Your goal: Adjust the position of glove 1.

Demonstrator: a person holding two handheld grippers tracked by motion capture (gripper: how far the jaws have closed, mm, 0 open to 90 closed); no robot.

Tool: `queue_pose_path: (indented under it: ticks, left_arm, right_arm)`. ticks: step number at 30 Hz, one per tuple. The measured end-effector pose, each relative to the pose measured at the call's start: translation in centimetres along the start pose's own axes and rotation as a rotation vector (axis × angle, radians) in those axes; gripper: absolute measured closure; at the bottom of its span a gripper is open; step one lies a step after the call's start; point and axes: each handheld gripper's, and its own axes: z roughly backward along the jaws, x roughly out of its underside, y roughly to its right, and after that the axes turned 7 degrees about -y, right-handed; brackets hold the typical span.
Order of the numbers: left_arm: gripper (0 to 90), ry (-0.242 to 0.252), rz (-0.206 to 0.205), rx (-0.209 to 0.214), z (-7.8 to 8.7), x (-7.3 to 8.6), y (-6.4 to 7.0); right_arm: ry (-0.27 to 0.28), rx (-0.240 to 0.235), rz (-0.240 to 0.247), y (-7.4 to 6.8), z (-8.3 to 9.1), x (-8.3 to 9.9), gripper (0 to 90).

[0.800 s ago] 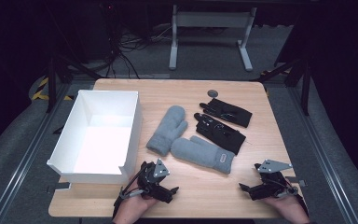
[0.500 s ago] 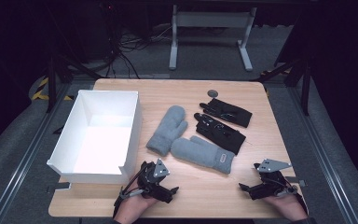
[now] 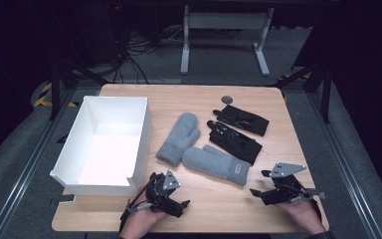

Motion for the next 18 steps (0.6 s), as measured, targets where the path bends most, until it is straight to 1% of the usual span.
queue_pose_path:
  ticks: [3, 5, 7, 13, 15, 18]
  left_arm:
    - [0.1, -0.001, 0.0, 0.0, 0.0, 0.0, 0.0]
    - [0.0, -0.001, 0.0, 0.0, 0.0, 0.0, 0.0]
    - [0.1, 0.0, -0.001, 0.001, 0.0, 0.0, 0.0]
    - [0.0, -0.001, -0.001, 0.001, 0.0, 0.0, 0.0]
    - [0.0, -0.001, -0.002, 0.001, 0.0, 0.0, 0.0]
    - [0.0, -0.001, -0.002, 0.001, 0.0, 0.0, 0.0]
  right_arm:
    - [0.028, -0.02, 0.014, 0.0, -0.1, -0.9, 22.6]
    - [0.035, -0.041, 0.022, 0.2, -0.3, -1.6, 23.1]
    - [0.041, -0.055, 0.034, 0.3, -0.5, -2.2, 25.7]
    - [0.051, -0.073, 0.055, 0.5, -1.3, -4.2, 31.2]
    - [0.057, -0.088, 0.062, 0.7, -1.7, -4.9, 34.4]
    - [0.05, -0.109, 0.073, 0.9, -2.4, -6.1, 37.6]
